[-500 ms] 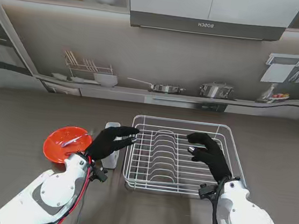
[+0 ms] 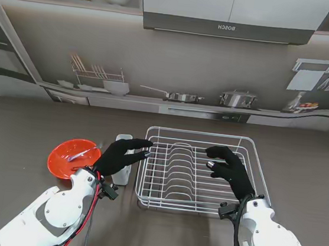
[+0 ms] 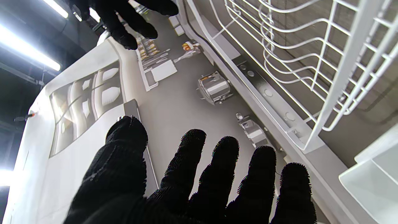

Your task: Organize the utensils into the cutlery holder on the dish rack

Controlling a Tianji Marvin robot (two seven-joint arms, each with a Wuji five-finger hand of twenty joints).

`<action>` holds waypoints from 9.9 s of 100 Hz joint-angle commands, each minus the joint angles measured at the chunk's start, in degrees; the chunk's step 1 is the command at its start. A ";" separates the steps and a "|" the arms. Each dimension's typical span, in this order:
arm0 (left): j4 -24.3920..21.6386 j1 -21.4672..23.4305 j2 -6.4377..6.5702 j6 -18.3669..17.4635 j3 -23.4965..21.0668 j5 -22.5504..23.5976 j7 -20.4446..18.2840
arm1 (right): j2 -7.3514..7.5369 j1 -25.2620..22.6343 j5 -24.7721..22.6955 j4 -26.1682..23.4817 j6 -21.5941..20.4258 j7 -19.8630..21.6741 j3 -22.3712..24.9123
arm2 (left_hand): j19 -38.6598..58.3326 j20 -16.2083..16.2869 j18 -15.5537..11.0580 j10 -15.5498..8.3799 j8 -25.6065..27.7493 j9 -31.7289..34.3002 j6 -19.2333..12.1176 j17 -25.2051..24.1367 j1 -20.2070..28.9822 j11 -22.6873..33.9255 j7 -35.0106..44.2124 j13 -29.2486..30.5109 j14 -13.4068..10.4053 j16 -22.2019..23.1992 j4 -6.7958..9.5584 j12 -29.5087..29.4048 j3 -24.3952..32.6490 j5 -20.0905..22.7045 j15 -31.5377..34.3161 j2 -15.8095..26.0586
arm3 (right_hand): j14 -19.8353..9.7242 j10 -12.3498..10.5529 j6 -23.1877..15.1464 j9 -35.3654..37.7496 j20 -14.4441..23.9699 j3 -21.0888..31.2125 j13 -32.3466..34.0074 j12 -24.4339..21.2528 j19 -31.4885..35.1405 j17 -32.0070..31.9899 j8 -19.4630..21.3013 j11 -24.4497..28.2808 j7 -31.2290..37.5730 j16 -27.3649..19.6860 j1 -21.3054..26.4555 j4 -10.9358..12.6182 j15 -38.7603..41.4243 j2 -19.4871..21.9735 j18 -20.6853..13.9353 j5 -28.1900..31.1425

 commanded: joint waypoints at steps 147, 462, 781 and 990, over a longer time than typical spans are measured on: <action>11.68 -14.83 6.97 2.40 0.54 42.64 -8.08 | -0.56 0.95 1.77 0.87 0.26 0.07 -0.16 | -2.90 1.19 -6.17 -1.95 1.23 -10.44 -2.58 -4.56 -9.66 0.45 1.59 -7.70 -5.89 4.17 -0.77 7.44 18.90 1.51 3.16 -8.83 | -1.46 -1.12 -0.88 0.77 2.04 -0.80 0.77 0.03 -1.68 -0.07 -0.58 -0.48 -0.63 0.02 -1.17 -0.37 -0.58 -0.09 0.08 0.47; 24.81 -27.36 5.48 -4.53 13.18 44.23 6.60 | -1.16 1.27 5.39 1.03 2.13 -0.67 -0.09 | 28.78 -7.27 -7.44 -8.55 16.51 1.11 -11.03 -6.09 1.35 18.75 38.19 1.67 -6.64 14.83 -4.84 38.41 25.48 14.57 21.87 -15.67 | -0.57 -0.17 1.43 1.71 2.66 -0.76 1.70 -0.11 -2.49 0.23 -0.72 -0.43 -0.47 0.18 -1.39 -0.23 -0.65 2.47 0.59 -0.09; 13.92 -19.64 7.39 -4.18 3.52 49.44 -0.84 | -1.17 2.01 5.93 2.26 1.83 -0.23 -0.76 | 26.54 -7.34 -6.55 -6.51 9.82 0.38 -6.12 -6.79 -10.08 13.20 10.43 0.99 -5.66 12.80 -2.71 24.82 23.45 10.07 18.48 -10.81 | -0.49 0.23 1.82 1.92 2.59 -0.70 2.04 -0.14 -2.42 0.34 -0.74 -0.38 -0.39 0.25 -1.29 -0.20 -0.49 2.87 0.66 0.30; 25.85 -22.72 9.07 -1.26 0.13 41.81 -15.17 | -1.22 2.25 6.08 2.58 2.90 -0.14 -0.95 | 15.27 -7.77 -7.38 -3.06 -6.56 -8.50 1.01 -9.50 -8.16 1.86 -4.78 -6.06 -6.41 6.50 -1.05 8.45 21.30 -9.47 7.34 -6.67 | -0.35 0.21 1.69 2.31 2.55 -0.66 2.03 -0.13 -2.43 0.28 -0.77 -0.31 -0.35 0.26 -1.30 -0.23 -0.60 3.06 0.66 -0.41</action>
